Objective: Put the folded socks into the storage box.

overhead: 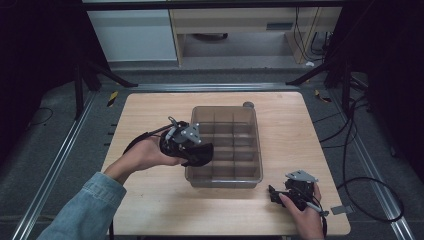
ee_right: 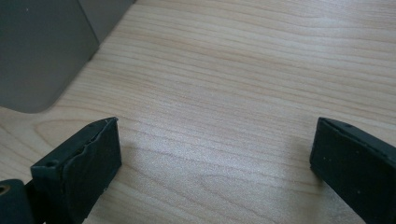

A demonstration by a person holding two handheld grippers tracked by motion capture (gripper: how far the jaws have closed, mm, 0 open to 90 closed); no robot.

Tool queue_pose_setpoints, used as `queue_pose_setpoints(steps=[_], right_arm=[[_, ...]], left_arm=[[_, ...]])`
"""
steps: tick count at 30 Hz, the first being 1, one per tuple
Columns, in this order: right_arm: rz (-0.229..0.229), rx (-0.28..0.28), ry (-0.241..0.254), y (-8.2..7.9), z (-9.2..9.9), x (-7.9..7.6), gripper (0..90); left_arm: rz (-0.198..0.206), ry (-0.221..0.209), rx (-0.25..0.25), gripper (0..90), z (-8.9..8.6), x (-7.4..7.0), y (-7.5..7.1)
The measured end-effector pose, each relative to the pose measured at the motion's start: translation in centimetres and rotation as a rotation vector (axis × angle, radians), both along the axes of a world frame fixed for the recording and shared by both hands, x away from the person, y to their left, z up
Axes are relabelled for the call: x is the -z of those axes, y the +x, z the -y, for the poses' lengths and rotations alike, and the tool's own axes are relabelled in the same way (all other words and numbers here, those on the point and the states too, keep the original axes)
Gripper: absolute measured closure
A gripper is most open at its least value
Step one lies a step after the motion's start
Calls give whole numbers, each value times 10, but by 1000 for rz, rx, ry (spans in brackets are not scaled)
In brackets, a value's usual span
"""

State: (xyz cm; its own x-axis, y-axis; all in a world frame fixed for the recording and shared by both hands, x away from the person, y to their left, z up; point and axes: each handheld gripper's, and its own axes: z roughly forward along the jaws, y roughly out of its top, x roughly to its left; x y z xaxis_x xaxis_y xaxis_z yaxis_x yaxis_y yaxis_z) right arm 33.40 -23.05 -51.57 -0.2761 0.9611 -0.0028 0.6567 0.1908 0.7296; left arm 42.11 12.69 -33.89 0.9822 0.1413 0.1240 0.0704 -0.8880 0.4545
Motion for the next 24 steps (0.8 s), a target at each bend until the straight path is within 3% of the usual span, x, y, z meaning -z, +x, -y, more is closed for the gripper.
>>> queue_pose_setpoints(steps=[11, 18, 21, 24], right_arm=[[0, -2, 2, 0, 0, 0, 22], [-1, -4, 1, 0, 0, 0, 22], [-1, -4, 1, 0, 0, 0, 22], [-1, -4, 1, 0, 0, 0, 22]], left_arm=[[-18, 79, 57, 665, 27, 20, -3], [-50, 116, 56, 665, 28, 28, -3], [-45, 137, 52, 665, 28, 32, -3], [-62, 131, 57, 664, 26, 35, -3]])
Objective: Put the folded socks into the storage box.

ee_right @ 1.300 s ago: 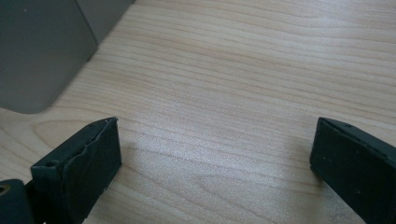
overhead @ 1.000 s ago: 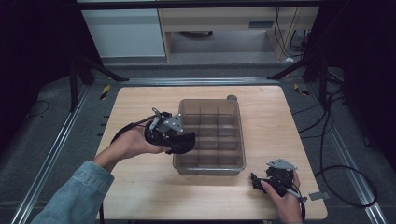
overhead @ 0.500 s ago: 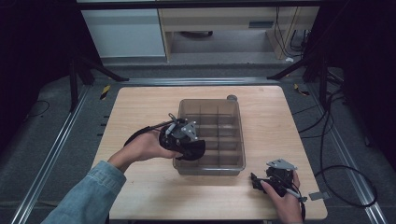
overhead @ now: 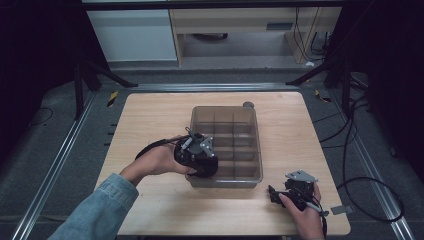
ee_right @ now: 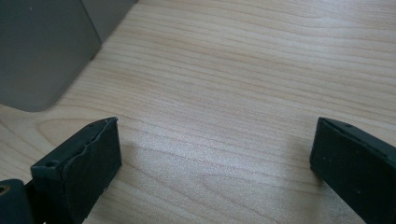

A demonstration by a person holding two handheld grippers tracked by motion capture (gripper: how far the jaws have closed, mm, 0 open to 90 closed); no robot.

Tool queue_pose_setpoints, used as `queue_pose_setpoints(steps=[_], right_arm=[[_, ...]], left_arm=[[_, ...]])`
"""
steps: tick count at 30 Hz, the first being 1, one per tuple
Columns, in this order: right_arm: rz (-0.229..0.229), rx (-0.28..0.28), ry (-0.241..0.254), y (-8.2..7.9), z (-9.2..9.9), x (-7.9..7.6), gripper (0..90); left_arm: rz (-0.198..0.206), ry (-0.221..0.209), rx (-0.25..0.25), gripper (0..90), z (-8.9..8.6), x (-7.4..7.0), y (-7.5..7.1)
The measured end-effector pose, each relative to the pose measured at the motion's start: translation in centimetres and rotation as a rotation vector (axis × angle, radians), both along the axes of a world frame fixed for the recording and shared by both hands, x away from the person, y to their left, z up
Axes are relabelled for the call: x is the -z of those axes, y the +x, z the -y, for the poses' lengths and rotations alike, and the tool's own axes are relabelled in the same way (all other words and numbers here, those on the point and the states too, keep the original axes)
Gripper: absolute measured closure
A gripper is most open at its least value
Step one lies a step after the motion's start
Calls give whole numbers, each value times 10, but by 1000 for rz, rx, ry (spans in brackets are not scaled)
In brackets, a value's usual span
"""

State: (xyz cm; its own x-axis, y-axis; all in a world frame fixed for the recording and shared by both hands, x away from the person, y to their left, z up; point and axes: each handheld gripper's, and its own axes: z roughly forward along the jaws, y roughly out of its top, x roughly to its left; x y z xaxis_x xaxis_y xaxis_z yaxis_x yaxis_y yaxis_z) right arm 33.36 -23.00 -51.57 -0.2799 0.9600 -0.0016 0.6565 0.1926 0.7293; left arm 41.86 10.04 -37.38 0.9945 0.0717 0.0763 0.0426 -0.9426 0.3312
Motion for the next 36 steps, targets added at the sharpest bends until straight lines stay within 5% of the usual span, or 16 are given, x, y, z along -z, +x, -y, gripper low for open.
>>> queue_pose_setpoints(steps=[15, 36], right_arm=[[0, 0, 0, 0, 0, 0, 22], [0, 0, 0, 0, 0, 0, 22]], left_arm=[[-26, 54, -13, 662, 9, 17, 2], [-73, 44, -18, 662, 5, 23, 9]])
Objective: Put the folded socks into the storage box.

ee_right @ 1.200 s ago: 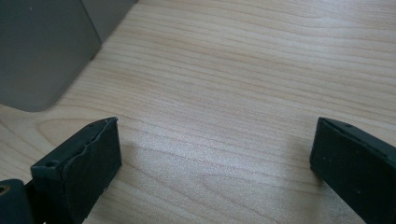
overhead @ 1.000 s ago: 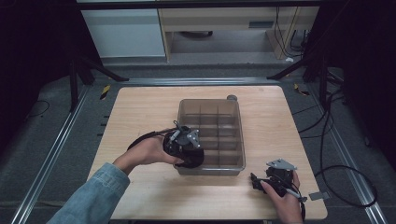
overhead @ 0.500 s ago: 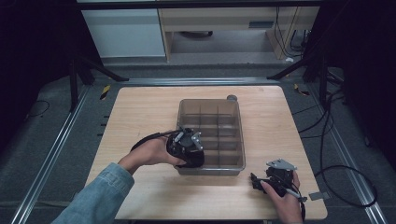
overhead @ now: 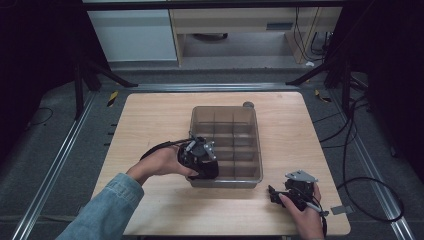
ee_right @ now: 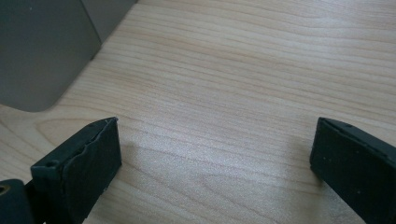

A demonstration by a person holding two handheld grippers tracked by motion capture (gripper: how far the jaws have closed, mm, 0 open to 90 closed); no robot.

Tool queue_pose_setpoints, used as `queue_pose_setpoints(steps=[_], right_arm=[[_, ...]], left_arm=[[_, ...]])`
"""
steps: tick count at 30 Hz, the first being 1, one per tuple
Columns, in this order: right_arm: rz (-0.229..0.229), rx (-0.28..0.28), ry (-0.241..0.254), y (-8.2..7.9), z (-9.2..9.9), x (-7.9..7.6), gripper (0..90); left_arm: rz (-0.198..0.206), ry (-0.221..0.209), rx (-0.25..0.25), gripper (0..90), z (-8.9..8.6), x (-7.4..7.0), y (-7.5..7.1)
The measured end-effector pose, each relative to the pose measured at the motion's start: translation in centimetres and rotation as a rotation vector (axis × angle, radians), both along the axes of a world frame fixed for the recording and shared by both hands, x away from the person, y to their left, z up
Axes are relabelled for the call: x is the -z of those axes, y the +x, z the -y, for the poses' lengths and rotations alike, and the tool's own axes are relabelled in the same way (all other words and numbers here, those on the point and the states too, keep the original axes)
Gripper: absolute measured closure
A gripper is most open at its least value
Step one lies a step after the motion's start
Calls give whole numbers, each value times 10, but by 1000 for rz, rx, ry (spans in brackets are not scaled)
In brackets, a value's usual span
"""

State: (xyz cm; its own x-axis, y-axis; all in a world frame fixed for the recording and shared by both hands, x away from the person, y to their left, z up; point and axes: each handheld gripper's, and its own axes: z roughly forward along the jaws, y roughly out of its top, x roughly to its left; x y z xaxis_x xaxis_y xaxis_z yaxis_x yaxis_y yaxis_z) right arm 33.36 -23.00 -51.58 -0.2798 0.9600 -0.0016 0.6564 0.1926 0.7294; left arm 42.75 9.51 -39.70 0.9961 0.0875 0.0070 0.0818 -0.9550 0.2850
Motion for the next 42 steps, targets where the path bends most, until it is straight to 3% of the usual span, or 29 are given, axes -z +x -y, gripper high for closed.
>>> queue_pose_setpoints(steps=[9, 15, 21, 26, 30, 35, 39, 42], right_arm=[[0, 0, 0, 0, 0, 0, 22], [-1, 1, 2, 0, 0, 0, 22], [0, 0, 0, 0, 0, 0, 22], [0, 0, 0, 0, 0, 0, 22], [0, 0, 0, 0, 0, 0, 22], [0, 0, 0, 0, 0, 0, 22], [0, 0, 0, 0, 0, 0, 22], [0, 0, 0, 0, 0, 0, 22]], left_arm=[[-3, -21, -21, 615, -4, -2, 1], [0, -49, -35, 527, -8, -8, 1], [12, -103, -39, 383, -12, -20, -5], [23, -156, -34, 351, -17, -37, -7], [30, -195, -46, 427, -19, -51, -3], [37, -234, -71, 659, -21, -63, 6], [24, -260, -100, 791, -20, -64, 13], [14, -243, -107, 862, -17, -59, 17]])
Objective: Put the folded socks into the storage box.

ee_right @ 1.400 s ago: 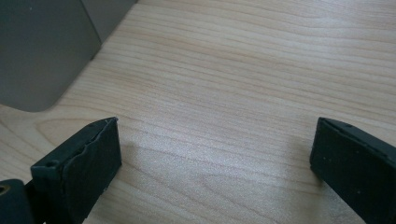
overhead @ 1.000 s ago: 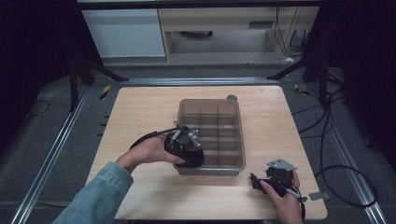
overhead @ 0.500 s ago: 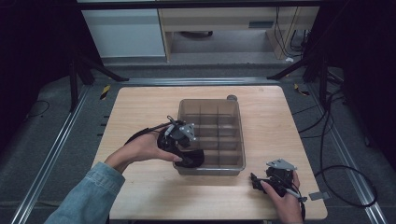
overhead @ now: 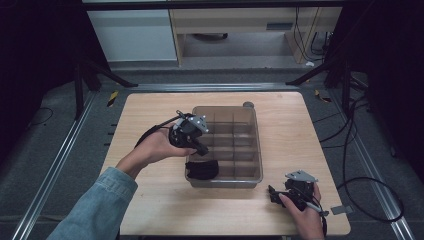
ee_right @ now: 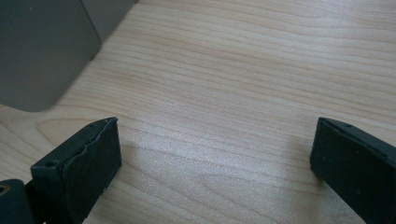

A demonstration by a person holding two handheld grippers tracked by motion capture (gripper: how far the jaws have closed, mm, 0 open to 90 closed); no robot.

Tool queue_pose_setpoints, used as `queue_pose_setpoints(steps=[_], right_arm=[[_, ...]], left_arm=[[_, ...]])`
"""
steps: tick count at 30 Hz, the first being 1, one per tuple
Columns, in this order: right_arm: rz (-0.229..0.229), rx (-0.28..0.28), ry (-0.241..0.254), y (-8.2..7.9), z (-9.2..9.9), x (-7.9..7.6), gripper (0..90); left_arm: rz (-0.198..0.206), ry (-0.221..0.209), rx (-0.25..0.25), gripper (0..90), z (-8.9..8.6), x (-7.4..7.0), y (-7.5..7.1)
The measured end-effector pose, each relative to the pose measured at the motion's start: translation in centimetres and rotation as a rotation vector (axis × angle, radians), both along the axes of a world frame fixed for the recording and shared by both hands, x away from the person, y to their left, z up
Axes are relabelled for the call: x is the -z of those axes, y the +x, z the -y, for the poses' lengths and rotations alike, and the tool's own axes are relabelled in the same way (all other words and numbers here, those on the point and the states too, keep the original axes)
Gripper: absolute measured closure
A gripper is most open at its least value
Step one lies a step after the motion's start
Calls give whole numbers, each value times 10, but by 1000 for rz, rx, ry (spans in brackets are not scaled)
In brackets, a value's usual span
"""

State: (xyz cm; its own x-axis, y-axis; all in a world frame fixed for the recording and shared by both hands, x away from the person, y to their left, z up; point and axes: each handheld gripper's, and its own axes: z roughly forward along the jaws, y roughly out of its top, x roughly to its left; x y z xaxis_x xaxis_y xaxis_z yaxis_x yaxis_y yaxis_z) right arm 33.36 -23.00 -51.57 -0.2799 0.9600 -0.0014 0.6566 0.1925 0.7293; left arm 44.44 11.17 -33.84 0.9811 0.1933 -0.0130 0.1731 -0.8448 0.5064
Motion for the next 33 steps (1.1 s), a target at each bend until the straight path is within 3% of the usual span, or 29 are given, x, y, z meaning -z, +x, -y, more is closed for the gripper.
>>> queue_pose_setpoints(steps=[1, 3, 18, 19, 21, 26, 31, 33], right_arm=[[0, 0, 0, 0, 0, 0, 22], [0, 0, 0, 0, 0, 0, 22], [0, 0, 0, 0, 0, 0, 22], [0, 0, 0, 0, 0, 0, 22], [0, 0, 0, 0, 0, 0, 22], [-1, 0, 2, 0, 0, 0, 22], [-1, 0, 2, 0, 0, 0, 22], [-1, 0, 2, 0, 0, 0, 22]], left_arm=[[0, 0, 0, 873, 0, 0, 0], [-2, 48, 11, 892, 6, 8, 1], [-12, 122, 38, 896, 18, 44, -6], [-3, 156, 40, 895, 20, 49, -8], [-4, 179, 51, 896, 21, 55, -9], [-5, 197, 42, 897, 23, 64, -11], [7, 262, 37, 898, 22, 73, -11], [-2, 255, 30, 898, 21, 75, -10]])
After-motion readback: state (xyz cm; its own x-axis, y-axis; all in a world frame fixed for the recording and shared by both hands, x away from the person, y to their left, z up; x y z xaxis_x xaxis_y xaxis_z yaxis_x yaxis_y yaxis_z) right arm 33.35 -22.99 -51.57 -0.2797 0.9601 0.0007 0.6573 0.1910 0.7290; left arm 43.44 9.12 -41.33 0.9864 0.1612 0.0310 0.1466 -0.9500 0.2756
